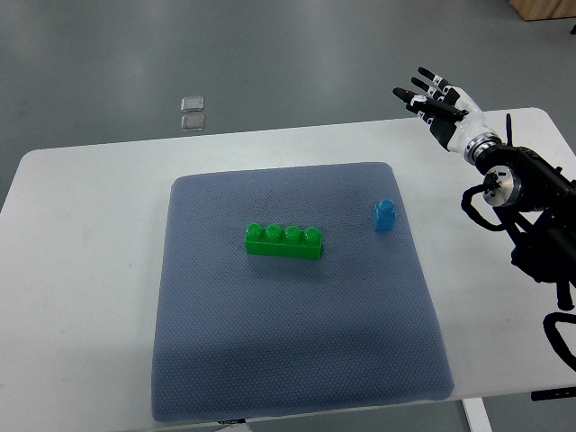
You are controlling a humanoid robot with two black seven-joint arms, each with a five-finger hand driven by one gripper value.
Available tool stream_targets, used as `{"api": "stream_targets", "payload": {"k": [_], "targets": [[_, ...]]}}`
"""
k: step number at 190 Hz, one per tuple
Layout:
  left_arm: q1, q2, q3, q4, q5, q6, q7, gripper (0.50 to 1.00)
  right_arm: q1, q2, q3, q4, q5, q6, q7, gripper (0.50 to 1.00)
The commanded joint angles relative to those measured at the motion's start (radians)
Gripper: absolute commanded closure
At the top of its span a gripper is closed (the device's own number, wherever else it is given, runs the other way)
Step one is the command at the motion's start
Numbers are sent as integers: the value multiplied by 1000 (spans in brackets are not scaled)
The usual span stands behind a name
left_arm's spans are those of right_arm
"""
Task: Stack blue block on green block with right hand
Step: 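Raise the right hand and rotate it palm-down toward the blue block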
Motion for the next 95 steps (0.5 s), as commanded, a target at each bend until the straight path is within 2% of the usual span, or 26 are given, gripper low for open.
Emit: {"api": "stream_targets", "payload": {"k": [1, 95], "targets": [[0, 0, -4, 4, -3, 3, 0, 500, 0, 0, 0, 0, 0, 0, 0, 579], [0, 0, 8, 38, 0, 3, 0, 500, 6, -11, 0, 0, 1, 11, 0, 579]]}}
